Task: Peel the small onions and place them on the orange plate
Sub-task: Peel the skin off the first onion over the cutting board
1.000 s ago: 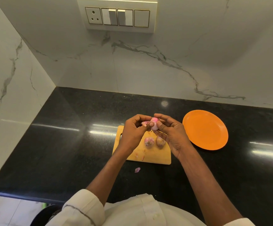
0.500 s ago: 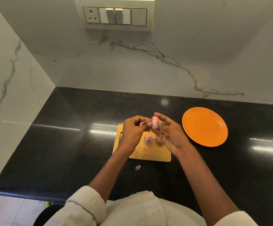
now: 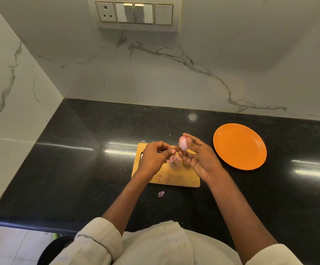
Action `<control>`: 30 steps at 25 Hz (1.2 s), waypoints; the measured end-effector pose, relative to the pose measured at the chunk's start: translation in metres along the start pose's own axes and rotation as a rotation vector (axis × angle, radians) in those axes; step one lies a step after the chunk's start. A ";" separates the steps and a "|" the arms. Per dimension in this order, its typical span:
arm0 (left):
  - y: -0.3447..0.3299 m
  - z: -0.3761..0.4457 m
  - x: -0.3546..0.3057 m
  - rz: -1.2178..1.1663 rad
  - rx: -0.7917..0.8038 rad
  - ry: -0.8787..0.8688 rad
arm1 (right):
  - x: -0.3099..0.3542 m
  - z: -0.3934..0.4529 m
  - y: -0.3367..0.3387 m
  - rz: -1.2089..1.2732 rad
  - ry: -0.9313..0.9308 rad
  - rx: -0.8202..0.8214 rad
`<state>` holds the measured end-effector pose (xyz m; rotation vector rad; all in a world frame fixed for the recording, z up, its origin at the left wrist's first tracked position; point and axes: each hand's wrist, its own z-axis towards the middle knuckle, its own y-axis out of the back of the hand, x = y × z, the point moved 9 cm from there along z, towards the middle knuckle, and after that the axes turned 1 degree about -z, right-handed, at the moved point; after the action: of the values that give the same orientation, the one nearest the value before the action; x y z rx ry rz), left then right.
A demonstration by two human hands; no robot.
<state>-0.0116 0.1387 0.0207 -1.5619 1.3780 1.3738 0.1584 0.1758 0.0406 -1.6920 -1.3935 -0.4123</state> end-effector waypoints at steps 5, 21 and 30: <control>0.007 0.001 -0.005 0.407 -0.098 -0.037 | -0.008 0.005 0.011 0.015 -0.044 -0.047; -0.008 -0.013 -0.058 0.291 0.015 -0.306 | 0.011 0.002 0.007 -0.308 0.184 -0.094; -0.001 -0.012 -0.048 0.266 -0.121 -0.243 | 0.003 0.001 0.001 -0.300 0.156 -0.104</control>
<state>-0.0023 0.1420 0.0696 -1.2659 1.4092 1.7727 0.1598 0.1783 0.0415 -1.4977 -1.5344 -0.7814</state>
